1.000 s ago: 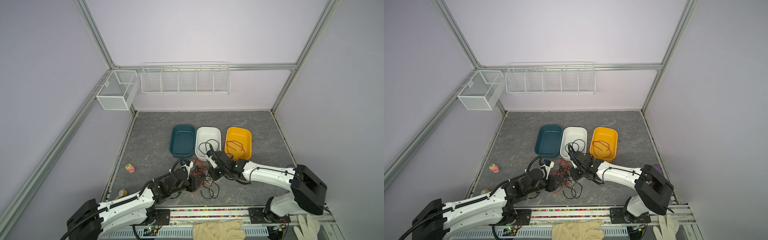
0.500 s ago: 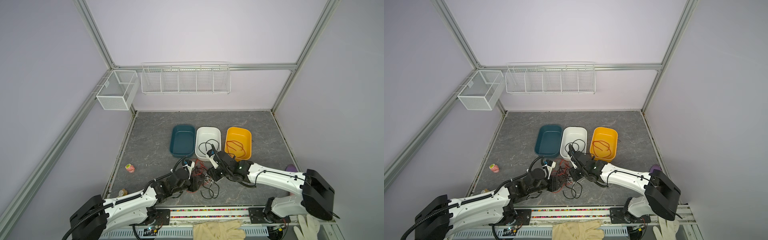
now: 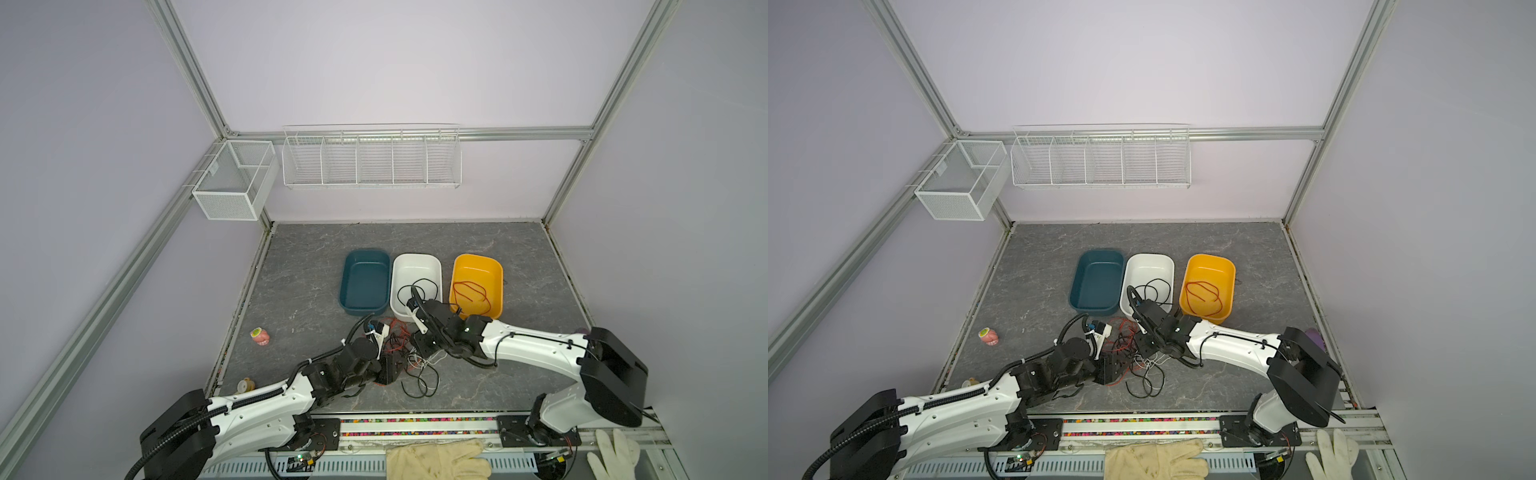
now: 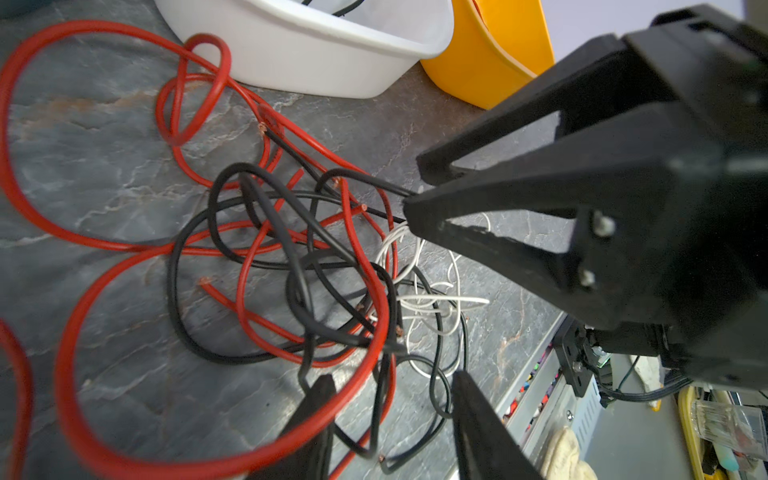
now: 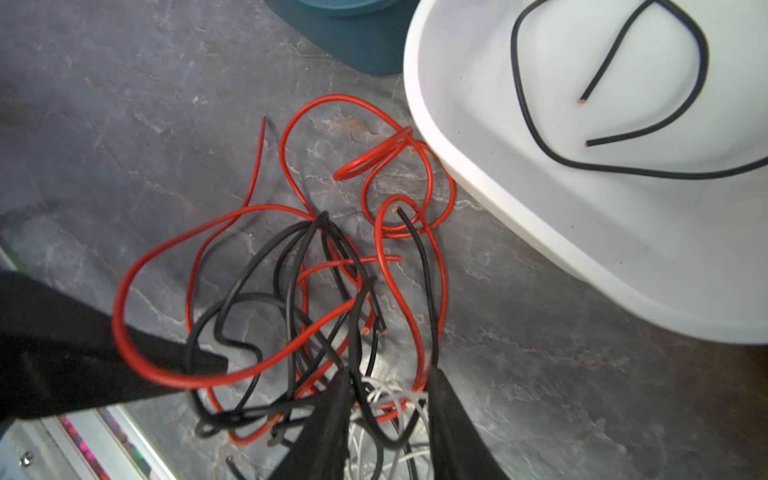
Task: Untangle the cables
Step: 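Close the right gripper on a black cable in the pile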
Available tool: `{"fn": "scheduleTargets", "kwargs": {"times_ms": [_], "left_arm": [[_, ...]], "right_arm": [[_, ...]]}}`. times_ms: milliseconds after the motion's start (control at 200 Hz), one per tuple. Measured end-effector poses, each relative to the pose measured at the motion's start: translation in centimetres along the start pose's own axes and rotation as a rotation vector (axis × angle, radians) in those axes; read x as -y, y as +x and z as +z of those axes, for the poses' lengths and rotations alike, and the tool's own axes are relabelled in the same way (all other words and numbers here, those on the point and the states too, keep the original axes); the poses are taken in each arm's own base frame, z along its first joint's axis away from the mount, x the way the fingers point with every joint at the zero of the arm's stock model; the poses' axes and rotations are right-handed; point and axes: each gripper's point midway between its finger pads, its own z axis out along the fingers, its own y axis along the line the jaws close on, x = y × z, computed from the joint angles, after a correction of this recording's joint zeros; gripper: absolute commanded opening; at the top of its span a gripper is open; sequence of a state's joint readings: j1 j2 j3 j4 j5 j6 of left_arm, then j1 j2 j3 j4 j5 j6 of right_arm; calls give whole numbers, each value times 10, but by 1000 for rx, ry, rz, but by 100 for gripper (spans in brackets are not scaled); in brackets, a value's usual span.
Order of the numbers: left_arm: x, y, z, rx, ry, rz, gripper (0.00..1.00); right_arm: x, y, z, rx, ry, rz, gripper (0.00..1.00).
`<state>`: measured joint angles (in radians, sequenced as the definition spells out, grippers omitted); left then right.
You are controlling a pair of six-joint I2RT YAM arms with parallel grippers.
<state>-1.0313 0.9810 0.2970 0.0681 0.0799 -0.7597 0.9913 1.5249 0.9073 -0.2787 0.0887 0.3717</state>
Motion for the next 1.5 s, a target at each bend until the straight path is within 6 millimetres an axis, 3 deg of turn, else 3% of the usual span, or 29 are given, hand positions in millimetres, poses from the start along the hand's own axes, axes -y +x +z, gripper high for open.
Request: {"fn": "scheduleTargets", "kwargs": {"times_ms": [245,400,600,930,1144,1504], "left_arm": [[-1,1,0,-1,-1,0,46],[-5,4,3,-10,-10,-9,46],[-11,13,12,-45,-29,-19,46],[-17,27,24,-108,-36,-26,44],[-13,23,26,-95,-16,-24,44],[-8,19,26,-76,3,-25,43]], "right_arm": [[4,3,7,-15,28,-14,11],[3,-3,-6,12,20,-16,9],[-10,-23,-49,119,-41,-35,7],[-23,-31,-108,209,-131,-50,7],[-36,-50,-158,312,-209,-61,7],[-45,-61,-218,397,-268,-88,6]]}}
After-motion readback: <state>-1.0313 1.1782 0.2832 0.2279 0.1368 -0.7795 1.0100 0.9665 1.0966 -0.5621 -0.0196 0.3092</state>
